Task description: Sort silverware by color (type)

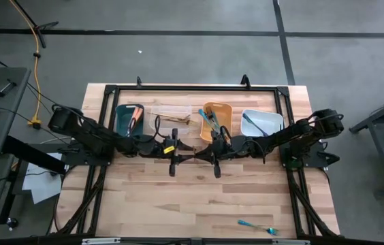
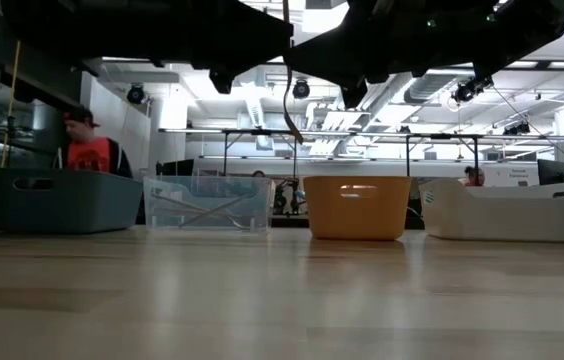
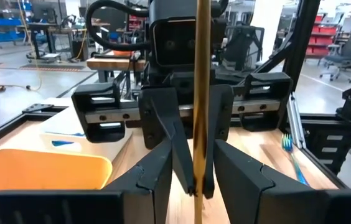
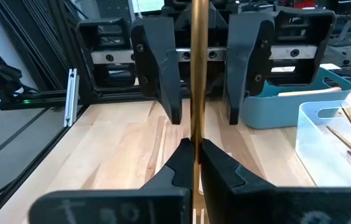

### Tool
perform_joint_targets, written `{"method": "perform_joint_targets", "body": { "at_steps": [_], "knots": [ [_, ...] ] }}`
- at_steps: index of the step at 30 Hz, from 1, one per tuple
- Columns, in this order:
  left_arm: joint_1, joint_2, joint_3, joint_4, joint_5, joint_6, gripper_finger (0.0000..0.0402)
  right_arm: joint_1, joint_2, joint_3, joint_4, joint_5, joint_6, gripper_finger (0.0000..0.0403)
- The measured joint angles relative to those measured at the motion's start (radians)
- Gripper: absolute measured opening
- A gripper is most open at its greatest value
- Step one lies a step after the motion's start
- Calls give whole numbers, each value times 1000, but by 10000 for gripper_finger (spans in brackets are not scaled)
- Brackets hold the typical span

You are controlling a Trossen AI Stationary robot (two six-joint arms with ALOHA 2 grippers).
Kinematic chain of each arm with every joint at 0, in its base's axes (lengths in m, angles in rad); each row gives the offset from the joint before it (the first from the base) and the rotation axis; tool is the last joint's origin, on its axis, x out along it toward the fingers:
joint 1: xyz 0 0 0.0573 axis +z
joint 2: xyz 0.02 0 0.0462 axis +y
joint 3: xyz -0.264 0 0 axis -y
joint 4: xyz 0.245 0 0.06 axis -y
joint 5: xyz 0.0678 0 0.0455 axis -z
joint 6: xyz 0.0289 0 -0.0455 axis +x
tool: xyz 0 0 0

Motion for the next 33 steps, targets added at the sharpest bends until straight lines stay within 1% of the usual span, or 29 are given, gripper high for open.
{"method": "perform_joint_targets", "body": {
  "at_steps": [5, 7, 9, 12, 13, 16, 20, 22, 25, 27, 31, 33],
  "knots": [
    [0, 24, 1, 67, -8, -1, 110, 0, 0, 0, -1, 0, 0, 5],
    [0, 25, 2, 59, -24, 0, 101, 0, 0, 0, -1, 0, 0, 5],
    [1, 25, 1, 59, -32, 0, 80, 0, 0, 0, -3, 3, 0, 5],
    [4, 25, 1, 56, -30, 5, 27, -1, 0, 0, -7, 8, 1, 5],
    [4, 25, 1, 55, -30, 5, 17, -1, -1, 0, -8, 9, 6, 7],
    [4, 25, 1, 53, -38, 5, 15, -1, -1, 0, -9, 9, 29, 19],
    [4, 14, 1, 13, -68, 28, 8, -2, -1, 0, -15, 16, 33, 49],
    [4, -12, -5, -20, -89, 37, 8, -1, -4, 0, -11, 35, 29, 66],
    [7, -73, -37, -91, -156, 48, 8, 1, -23, 1, -28, 31, 27, 88],
    [7, -129, -68, -116, -204, 48, 8, 2, -39, 1, -71, 29, 22, 101],
    [6, -245, -163, -129, -268, 54, 8, 4, -89, 1, -148, 36, 12, 119],
    [6, -312, -218, -121, -289, 54, 8, 17, -98, 1, -156, 36, -24, 123]
  ]
}}
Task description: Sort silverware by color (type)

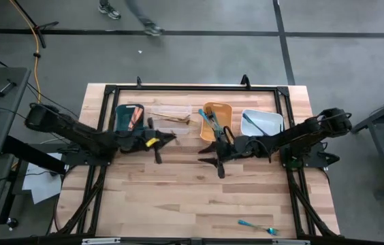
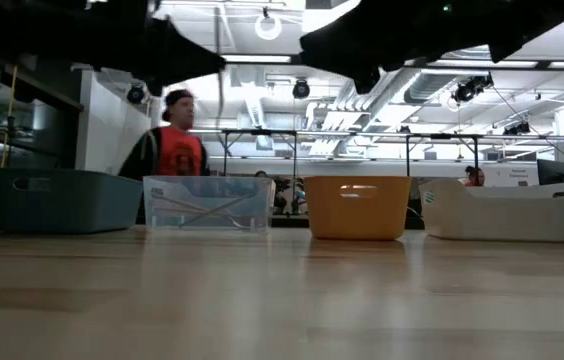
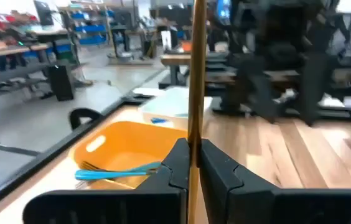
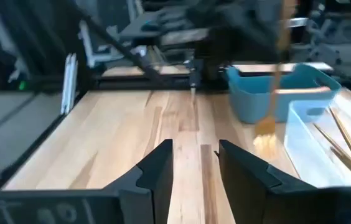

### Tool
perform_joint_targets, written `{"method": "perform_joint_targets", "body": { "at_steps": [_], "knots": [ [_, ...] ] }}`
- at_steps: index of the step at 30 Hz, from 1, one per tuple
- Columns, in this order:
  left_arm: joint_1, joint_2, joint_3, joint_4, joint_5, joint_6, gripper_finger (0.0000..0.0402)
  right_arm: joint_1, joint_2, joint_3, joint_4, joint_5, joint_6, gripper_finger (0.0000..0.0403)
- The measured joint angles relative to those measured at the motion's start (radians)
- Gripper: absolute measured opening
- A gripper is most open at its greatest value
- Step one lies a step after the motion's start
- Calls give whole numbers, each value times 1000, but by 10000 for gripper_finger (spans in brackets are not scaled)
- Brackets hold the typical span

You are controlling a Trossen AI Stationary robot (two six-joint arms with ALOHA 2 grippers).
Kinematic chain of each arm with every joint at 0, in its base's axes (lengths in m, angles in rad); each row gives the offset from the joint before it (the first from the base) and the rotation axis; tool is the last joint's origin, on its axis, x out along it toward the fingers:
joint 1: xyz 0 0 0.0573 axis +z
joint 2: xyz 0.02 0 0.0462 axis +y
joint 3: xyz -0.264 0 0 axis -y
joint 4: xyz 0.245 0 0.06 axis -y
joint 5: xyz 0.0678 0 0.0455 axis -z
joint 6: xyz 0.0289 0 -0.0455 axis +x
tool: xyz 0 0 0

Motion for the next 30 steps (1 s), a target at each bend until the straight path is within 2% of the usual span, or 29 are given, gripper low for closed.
{"method": "perform_joint_targets", "body": {
  "at_steps": [5, 10, 19, 30],
  "knots": [
    [0, -135, -117, 75, 10, 0, 7, 60, 13, 0, 60, -32, -171, 123],
    [0, -187, -194, 174, 60, 4, 7, 84, 45, -1, 159, -91, -264, 123],
    [0, -181, -199, 188, 61, -3, 7, 33, 112, -1, 231, -116, -235, 124],
    [0, -181, -199, 187, 62, -4, 7, 1, 116, -1, 238, -116, -167, 124]
  ]
}}
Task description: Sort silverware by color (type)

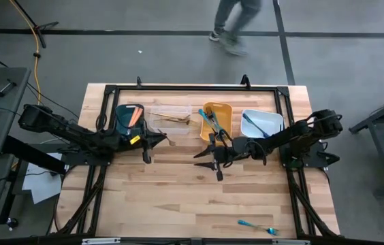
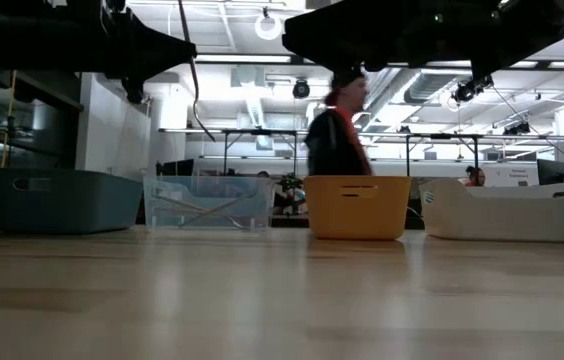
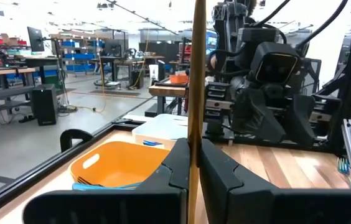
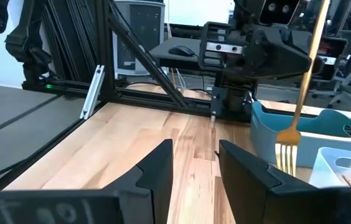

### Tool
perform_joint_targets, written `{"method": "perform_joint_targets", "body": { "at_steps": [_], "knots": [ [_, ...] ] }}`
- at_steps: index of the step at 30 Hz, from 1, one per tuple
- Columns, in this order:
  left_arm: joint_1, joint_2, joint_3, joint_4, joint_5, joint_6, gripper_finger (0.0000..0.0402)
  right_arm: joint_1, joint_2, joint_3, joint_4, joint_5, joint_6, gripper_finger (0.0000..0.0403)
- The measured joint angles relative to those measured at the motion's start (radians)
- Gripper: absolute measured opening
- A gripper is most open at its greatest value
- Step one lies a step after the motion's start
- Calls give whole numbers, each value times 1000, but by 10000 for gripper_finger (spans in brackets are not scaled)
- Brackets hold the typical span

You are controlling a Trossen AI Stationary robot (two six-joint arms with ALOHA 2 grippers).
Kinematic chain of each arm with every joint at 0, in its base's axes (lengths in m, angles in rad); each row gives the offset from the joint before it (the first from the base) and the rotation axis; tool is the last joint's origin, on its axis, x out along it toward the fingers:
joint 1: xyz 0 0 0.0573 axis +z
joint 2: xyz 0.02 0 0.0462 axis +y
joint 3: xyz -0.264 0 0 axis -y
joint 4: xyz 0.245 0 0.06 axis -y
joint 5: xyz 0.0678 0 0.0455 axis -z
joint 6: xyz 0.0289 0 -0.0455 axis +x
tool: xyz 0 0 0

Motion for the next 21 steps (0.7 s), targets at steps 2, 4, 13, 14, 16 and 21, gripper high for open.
{"method": "perform_joint_targets", "body": {
  "at_steps": [2, 4, 13, 14, 16, 21],
  "knots": [
    [0, 0, 0, 0, 0, 0, 7, 0, 0, 0, 0, 0, 0, 124],
    [0, 0, 0, 0, 0, 0, 7, 0, 0, 0, 0, 0, 0, 124],
    [57, 0, 6, -7, -228, 3, 7, 0, 0, 0, 11, 42, 0, 124],
    [85, 0, 18, -24, -232, 2, 7, 0, 0, 0, 11, 46, 0, 124],
    [155, 0, 67, -96, -170, 3, 7, 0, 0, 0, 11, 48, 0, 124],
    [350, 34, 335, -637, 42, 3, 7, -7, 0, 0, 10, 48, 0, 124]
  ]
}}
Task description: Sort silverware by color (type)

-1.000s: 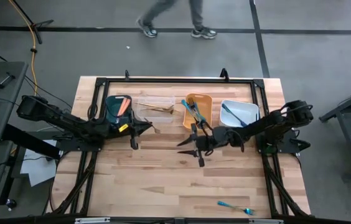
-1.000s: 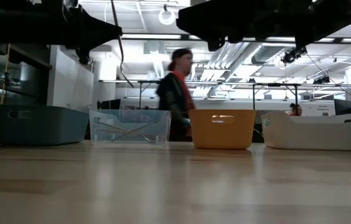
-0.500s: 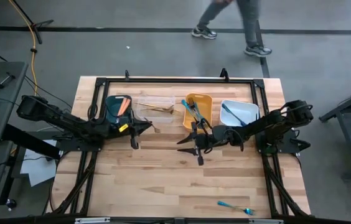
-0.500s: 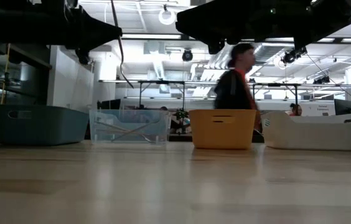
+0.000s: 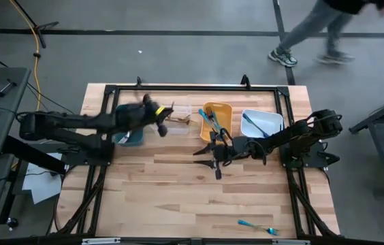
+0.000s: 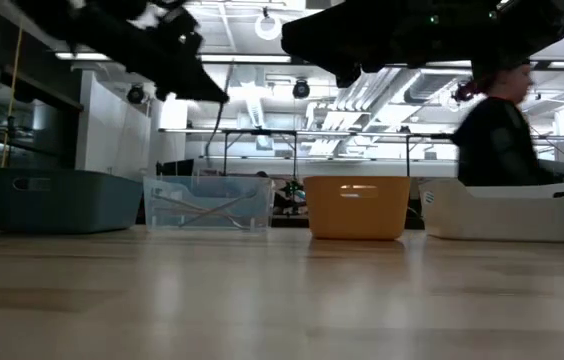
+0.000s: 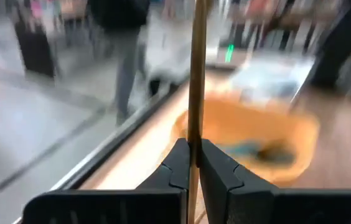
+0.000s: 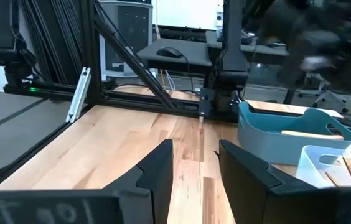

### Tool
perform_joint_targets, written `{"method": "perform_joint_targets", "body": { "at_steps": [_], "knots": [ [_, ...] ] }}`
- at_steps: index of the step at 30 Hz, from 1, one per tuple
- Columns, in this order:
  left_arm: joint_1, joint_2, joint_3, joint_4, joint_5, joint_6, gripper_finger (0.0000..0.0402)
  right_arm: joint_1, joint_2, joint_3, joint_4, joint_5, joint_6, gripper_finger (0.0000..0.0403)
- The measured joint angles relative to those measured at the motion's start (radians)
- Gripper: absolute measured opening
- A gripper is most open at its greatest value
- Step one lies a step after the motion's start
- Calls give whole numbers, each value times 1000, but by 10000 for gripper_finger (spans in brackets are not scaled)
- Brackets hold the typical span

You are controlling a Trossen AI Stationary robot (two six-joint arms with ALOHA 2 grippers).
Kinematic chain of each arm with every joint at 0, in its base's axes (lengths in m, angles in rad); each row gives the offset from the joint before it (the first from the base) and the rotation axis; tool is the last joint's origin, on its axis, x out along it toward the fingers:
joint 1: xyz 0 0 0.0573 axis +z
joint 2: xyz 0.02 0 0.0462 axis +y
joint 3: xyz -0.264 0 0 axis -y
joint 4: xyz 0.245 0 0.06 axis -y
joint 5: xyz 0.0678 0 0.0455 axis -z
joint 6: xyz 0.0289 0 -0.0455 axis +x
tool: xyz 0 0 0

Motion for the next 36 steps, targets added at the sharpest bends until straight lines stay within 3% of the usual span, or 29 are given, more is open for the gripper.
{"method": "perform_joint_targets", "body": {
  "at_steps": [3, 7, 15, 20, 28, 36],
  "knots": [
    [81, 74, 159, -281, 82, 40, 7, -6, 0, 0, -5, 0, 0, 124],
    [133, 184, 303, -449, 186, 143, 7, -7, 0, 0, -11, 4, 0, 124],
    [162, 378, 504, -755, 181, 317, 7, -6, 0, 0, -51, 3, 25, 124],
    [162, 439, 543, -811, 178, 436, 7, -7, 0, 0, -56, 3, 35, 124],
    [162, 474, 543, -858, 75, 541, 8, -7, 0, 0, -56, 1, 38, 124],
    [163, 474, 543, -858, 71, 525, 59, -6, 0, 0, -56, -2, 39, 124]
  ]
}}
